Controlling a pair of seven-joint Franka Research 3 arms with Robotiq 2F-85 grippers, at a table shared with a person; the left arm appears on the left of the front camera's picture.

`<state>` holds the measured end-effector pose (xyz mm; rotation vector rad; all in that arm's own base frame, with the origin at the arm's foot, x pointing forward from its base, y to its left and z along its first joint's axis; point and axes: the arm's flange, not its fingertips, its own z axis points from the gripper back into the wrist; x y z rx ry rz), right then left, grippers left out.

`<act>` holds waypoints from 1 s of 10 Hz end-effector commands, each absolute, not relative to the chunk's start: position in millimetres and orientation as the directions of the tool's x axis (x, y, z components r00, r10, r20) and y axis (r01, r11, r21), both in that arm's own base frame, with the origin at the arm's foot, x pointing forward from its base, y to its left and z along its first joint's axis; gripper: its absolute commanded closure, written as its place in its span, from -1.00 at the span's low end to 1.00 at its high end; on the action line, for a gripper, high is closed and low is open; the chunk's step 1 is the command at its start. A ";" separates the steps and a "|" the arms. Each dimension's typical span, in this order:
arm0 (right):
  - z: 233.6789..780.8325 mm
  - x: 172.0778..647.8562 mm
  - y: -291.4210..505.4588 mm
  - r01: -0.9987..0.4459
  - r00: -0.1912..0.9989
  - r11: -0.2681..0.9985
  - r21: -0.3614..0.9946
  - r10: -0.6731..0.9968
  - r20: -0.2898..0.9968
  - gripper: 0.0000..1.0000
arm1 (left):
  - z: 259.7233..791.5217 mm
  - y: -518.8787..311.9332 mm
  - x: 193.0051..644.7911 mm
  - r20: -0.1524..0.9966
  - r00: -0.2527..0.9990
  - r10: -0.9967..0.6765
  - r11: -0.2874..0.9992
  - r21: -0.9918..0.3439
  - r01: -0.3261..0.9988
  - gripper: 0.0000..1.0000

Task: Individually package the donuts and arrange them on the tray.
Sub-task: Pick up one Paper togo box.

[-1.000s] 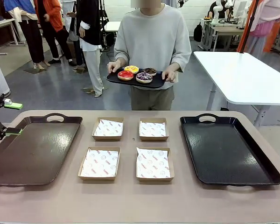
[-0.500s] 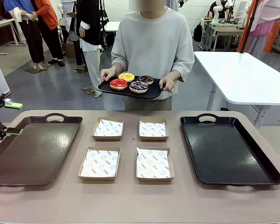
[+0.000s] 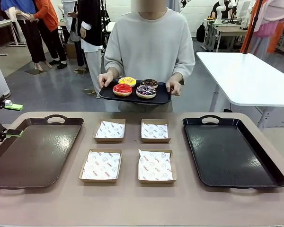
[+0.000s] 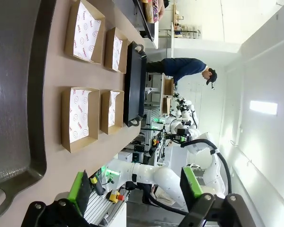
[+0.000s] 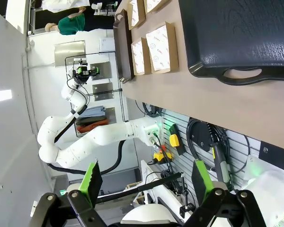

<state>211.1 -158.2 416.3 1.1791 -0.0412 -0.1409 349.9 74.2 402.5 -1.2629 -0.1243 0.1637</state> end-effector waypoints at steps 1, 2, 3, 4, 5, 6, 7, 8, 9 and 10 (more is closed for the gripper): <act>415.5 211.1 -157.9 0.088 0.991 0.374 0.923 -0.127 -0.043 -1.00 | 403.5 75.0 350.7 0.005 0.979 0.203 0.278 -0.959 -0.053 -1.00; 415.5 211.1 -157.9 0.088 0.991 0.374 0.923 -0.127 -0.043 -1.00 | 403.5 75.0 350.7 0.005 0.979 0.203 0.278 -0.959 -0.053 -1.00; 415.5 211.1 -157.9 0.088 0.991 0.374 0.923 -0.127 -0.043 -1.00 | 403.5 75.0 350.7 0.005 0.979 0.203 0.278 -0.959 -0.053 -1.00; 415.5 211.1 -157.9 0.088 0.991 0.374 0.923 -0.127 -0.043 -1.00 | 403.5 75.0 350.7 0.005 0.979 0.203 0.278 -0.959 -0.053 -1.00; 415.5 211.1 -157.9 0.088 0.991 0.374 0.923 -0.127 -0.043 -1.00 | 403.5 75.0 350.7 0.005 0.979 0.203 0.278 -0.959 -0.053 -1.00; 415.5 211.1 -157.9 0.088 0.991 0.374 0.923 -0.127 -0.043 -1.00 | 403.5 75.0 350.7 0.005 0.979 0.203 0.278 -0.959 -0.053 -1.00; 415.5 211.1 -157.9 0.088 0.991 0.374 0.923 -0.127 -0.043 -1.00 | 403.5 75.0 350.7 0.005 0.979 0.203 0.278 -0.959 -0.053 -1.00; 415.5 211.1 -157.9 0.088 0.991 0.374 0.923 -0.127 -0.043 -1.00 | 403.5 75.0 350.7 0.005 0.979 0.203 0.278 -0.959 -0.053 -1.00; 415.5 211.1 -157.9 0.088 0.991 0.374 0.923 -0.127 -0.043 -1.00 | 403.5 75.0 350.7 0.005 0.979 0.203 0.278 -0.959 -0.053 -1.00; 415.5 211.1 -157.9 0.088 0.991 0.374 0.923 -0.127 -0.043 -1.00 | 403.5 75.0 350.7 0.005 0.979 0.203 0.278 -0.959 -0.053 -1.00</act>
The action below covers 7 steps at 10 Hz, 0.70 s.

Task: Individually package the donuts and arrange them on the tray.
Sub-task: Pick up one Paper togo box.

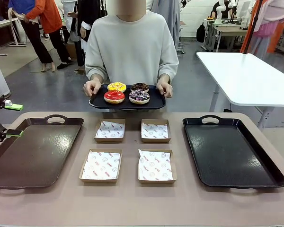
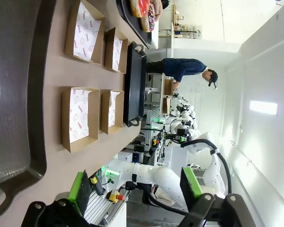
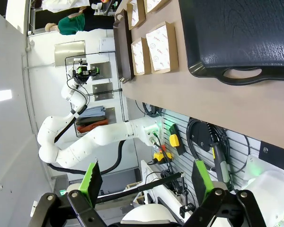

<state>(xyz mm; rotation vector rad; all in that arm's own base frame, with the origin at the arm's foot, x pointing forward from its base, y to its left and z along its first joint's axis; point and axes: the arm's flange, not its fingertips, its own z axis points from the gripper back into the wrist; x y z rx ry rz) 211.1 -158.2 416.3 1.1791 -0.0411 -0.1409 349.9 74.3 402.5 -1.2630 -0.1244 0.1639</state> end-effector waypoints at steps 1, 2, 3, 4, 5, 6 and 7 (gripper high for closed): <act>415.5 211.1 -157.9 0.088 0.991 0.374 0.923 -0.127 -0.043 -1.00 | 403.5 75.0 350.7 0.005 0.979 0.203 0.278 -0.959 -0.053 -1.00; 415.5 211.1 -157.9 0.088 0.991 0.374 0.923 -0.127 -0.043 -1.00 | 403.5 75.0 350.7 0.005 0.979 0.203 0.278 -0.959 -0.053 -1.00; 415.5 211.1 -157.9 0.088 0.991 0.374 0.923 -0.127 -0.043 -1.00 | 403.5 75.0 350.7 0.005 0.979 0.203 0.278 -0.959 -0.053 -1.00; 415.5 211.1 -157.9 0.088 0.991 0.374 0.923 -0.127 -0.043 -1.00 | 403.5 75.0 350.7 0.005 0.979 0.203 0.278 -0.959 -0.053 -1.00; 415.5 211.1 -157.9 0.088 0.991 0.374 0.923 -0.127 -0.043 -1.00 | 403.5 75.0 350.7 0.005 0.979 0.203 0.278 -0.959 -0.053 -1.00; 415.5 211.1 -157.9 0.088 0.991 0.374 0.923 -0.127 -0.043 -1.00 | 403.5 75.0 350.7 0.005 0.979 0.203 0.278 -0.959 -0.053 -1.00; 415.5 211.1 -157.9 0.088 0.991 0.374 0.923 -0.127 -0.043 -1.00 | 403.5 75.0 350.7 0.005 0.979 0.203 0.278 -0.959 -0.053 -1.00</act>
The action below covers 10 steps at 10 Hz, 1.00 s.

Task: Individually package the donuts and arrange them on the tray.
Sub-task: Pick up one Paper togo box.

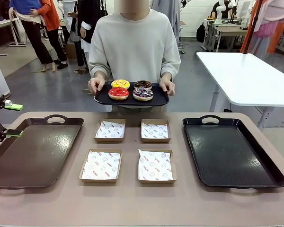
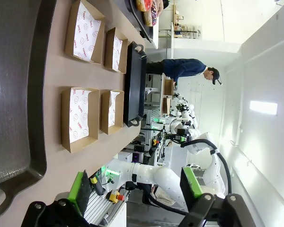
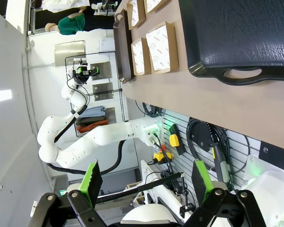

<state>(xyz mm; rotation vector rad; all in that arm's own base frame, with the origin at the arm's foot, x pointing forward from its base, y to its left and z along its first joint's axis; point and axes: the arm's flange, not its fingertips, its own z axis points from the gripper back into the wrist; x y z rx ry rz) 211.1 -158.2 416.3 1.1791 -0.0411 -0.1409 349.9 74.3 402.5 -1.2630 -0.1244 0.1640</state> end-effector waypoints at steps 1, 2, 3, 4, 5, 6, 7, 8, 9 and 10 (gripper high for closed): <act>415.5 211.1 -157.9 0.088 0.991 0.374 0.923 -0.127 -0.043 -1.00 | 403.5 75.0 350.7 0.005 0.979 0.203 0.278 -0.959 -0.053 -1.00; 415.5 211.1 -157.9 0.088 0.991 0.374 0.923 -0.127 -0.043 -1.00 | 403.5 75.0 350.7 0.005 0.979 0.203 0.278 -0.959 -0.053 -1.00; 415.5 211.1 -157.9 0.088 0.991 0.374 0.923 -0.127 -0.043 -1.00 | 403.5 75.0 350.7 0.005 0.979 0.203 0.278 -0.959 -0.053 -1.00; 415.5 211.1 -157.9 0.088 0.991 0.374 0.923 -0.127 -0.043 -1.00 | 403.5 75.0 350.7 0.005 0.979 0.203 0.278 -0.959 -0.053 -1.00; 415.5 211.1 -157.9 0.088 0.991 0.374 0.923 -0.127 -0.043 -1.00 | 403.5 75.0 350.7 0.005 0.979 0.203 0.278 -0.959 -0.053 -1.00; 415.5 211.1 -157.9 0.088 0.991 0.374 0.923 -0.127 -0.043 -1.00 | 402.5 74.3 349.9 0.003 0.982 0.191 0.294 -0.954 -0.054 -1.00; 415.5 211.1 -157.9 0.088 0.991 0.374 0.923 -0.127 -0.043 -1.00 | 425.0 60.1 353.5 0.021 0.988 0.153 0.363 -0.931 -0.037 -1.00; 415.5 211.1 -157.9 0.088 0.991 0.374 0.923 -0.127 -0.043 -1.00 | 454.1 35.0 359.2 0.072 0.993 0.098 0.491 -0.871 0.014 -1.00; 415.5 211.1 -157.9 0.088 0.991 0.374 0.923 -0.127 -0.043 -1.00 | 476.4 8.3 362.5 0.096 0.995 0.036 0.593 -0.803 0.056 -1.00; 415.5 211.1 -157.9 0.088 0.991 0.374 0.923 -0.127 -0.043 -1.00 | 493.2 -20.9 363.2 0.113 0.993 -0.027 0.691 -0.715 0.100 -1.00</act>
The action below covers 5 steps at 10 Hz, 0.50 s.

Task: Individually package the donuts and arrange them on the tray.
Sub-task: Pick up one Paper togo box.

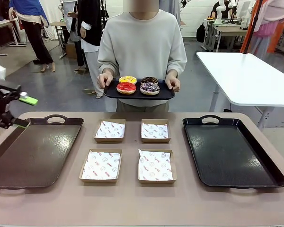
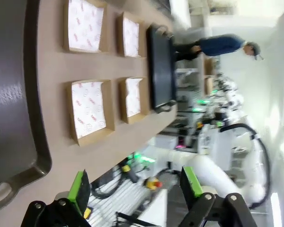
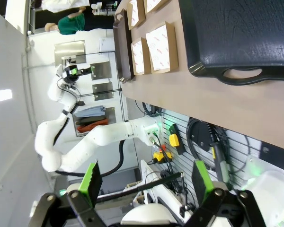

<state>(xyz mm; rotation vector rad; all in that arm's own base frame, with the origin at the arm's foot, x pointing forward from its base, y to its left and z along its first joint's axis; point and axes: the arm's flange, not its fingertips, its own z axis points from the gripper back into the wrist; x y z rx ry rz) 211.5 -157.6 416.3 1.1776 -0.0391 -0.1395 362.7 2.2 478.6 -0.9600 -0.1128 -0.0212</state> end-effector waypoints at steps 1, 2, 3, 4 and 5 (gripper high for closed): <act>415.5 211.1 -157.9 0.088 0.991 0.374 0.923 -0.127 -0.043 -1.00 | 503.2 -50.3 361.5 0.112 0.989 -0.096 0.774 -0.616 0.145 -1.00; 415.5 211.1 -157.9 0.088 0.991 0.374 0.923 -0.127 -0.043 -1.00 | 503.1 -85.1 358.5 0.104 0.984 -0.145 0.846 -0.503 0.178 -1.00; 415.5 211.1 -157.9 0.088 0.991 0.374 0.923 -0.127 -0.043 -1.00 | 495.8 -114.5 354.8 0.092 0.981 -0.170 0.891 -0.412 0.193 -1.00; 415.5 211.1 -157.9 0.088 0.991 0.374 0.923 -0.127 -0.043 -1.00 | 486.1 -141.4 351.8 0.074 0.979 -0.190 0.920 -0.333 0.204 -1.00; 415.5 211.1 -157.9 0.088 0.991 0.374 0.923 -0.127 -0.043 -1.00 | 476.3 -162.1 350.9 0.061 0.978 -0.201 0.936 -0.281 0.210 -1.00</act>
